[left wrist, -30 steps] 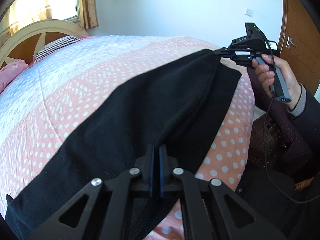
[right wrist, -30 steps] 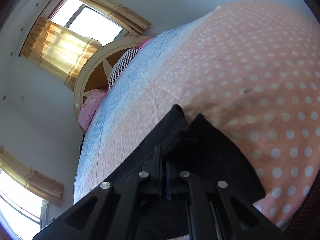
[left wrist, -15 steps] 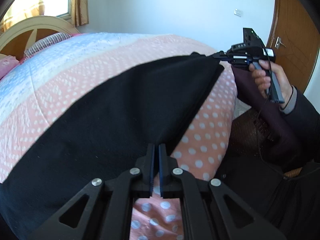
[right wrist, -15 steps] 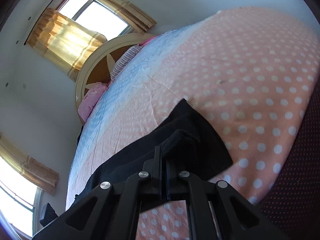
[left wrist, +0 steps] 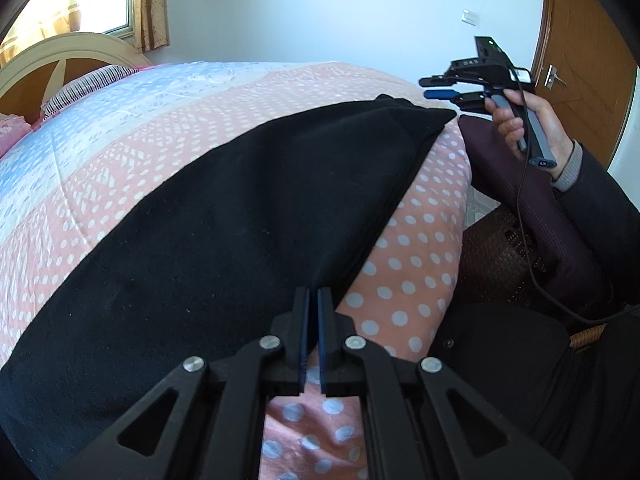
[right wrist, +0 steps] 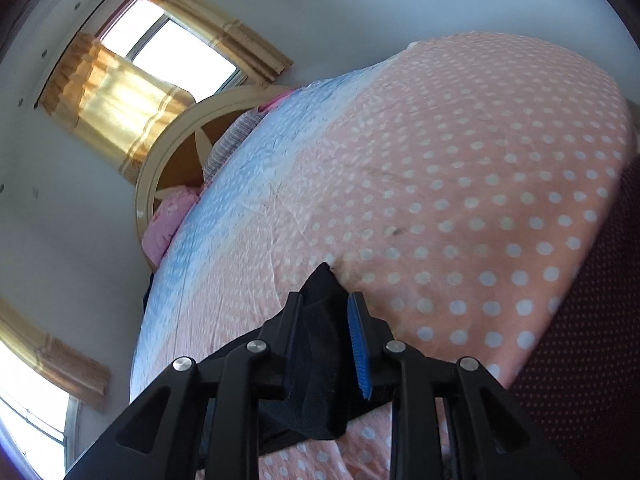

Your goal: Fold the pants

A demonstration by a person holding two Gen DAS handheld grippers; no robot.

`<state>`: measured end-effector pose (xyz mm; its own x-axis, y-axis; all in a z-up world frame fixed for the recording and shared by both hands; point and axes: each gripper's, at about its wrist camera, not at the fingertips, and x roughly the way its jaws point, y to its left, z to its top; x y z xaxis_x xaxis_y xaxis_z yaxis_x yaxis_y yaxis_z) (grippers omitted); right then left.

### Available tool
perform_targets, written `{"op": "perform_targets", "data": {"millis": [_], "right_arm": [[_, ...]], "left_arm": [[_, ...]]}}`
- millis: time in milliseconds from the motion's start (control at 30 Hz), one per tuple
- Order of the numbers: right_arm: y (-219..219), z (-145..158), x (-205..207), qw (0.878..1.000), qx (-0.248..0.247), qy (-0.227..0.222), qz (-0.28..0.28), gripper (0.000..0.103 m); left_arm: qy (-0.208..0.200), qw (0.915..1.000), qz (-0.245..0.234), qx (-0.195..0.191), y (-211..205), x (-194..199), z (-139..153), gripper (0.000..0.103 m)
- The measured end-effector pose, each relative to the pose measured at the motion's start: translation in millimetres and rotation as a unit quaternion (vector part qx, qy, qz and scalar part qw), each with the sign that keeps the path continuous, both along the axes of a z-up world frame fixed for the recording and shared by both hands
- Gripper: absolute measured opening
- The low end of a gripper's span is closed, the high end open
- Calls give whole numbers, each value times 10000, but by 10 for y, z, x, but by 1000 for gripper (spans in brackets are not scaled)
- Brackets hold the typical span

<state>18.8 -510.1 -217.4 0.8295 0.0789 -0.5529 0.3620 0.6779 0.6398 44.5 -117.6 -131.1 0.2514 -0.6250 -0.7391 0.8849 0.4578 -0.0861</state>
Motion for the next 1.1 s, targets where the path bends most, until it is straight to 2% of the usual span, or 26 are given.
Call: {"op": "perform_targets", "data": {"millis": [67, 167, 233, 300, 533, 600, 700, 767, 833, 867, 900, 1000, 1100], "right_arm": [[31, -56, 163, 9993, -141, 278, 185, 25], [52, -167, 331, 9979, -105, 502, 387, 25], [51, -207, 372, 9979, -158, 518, 345, 18], [44, -193, 387, 9978, -257, 502, 341, 5], [36, 270, 388, 9973, -681, -136, 241, 3], [15, 278, 474, 9970, -750, -53, 209, 3], [-111, 80, 578, 9973, -682, 269, -8, 3], [-198, -46, 507, 9972, -518, 471, -276, 4], [-233, -95, 353, 9980, -322, 428, -328, 16], [-236, -97, 257, 9986, -225, 364, -314, 35], [-238, -101, 151, 9988, -137, 334, -319, 46], [-178, -75, -125, 9992, 7, 263, -299, 46], [-10, -60, -226, 9995, -4, 307, -69, 46]], "left_arm": [[-13, 10000, -4, 15, -41, -20, -17, 4], [-39, 10000, -35, 35, -64, -29, -26, 4], [-50, 10000, -56, 51, -89, -31, -30, 4], [-36, 10000, -49, 56, -107, -19, -34, 4], [102, 9999, -106, -56, -94, 7, 5, 3], [43, 9999, -122, 43, -116, 3, -8, 3], [47, 9999, -115, 98, -154, 17, -37, 3], [49, 9999, -106, 74, -153, 22, -37, 3], [39, 9999, -110, 60, -146, 22, -33, 3], [28, 9999, -120, 58, -143, 18, -37, 3], [29, 9999, -125, 52, -140, 21, -44, 3], [30, 9999, -114, 9, -111, 39, -44, 3], [14, 10000, -91, -4, -103, 39, -42, 3]]}}
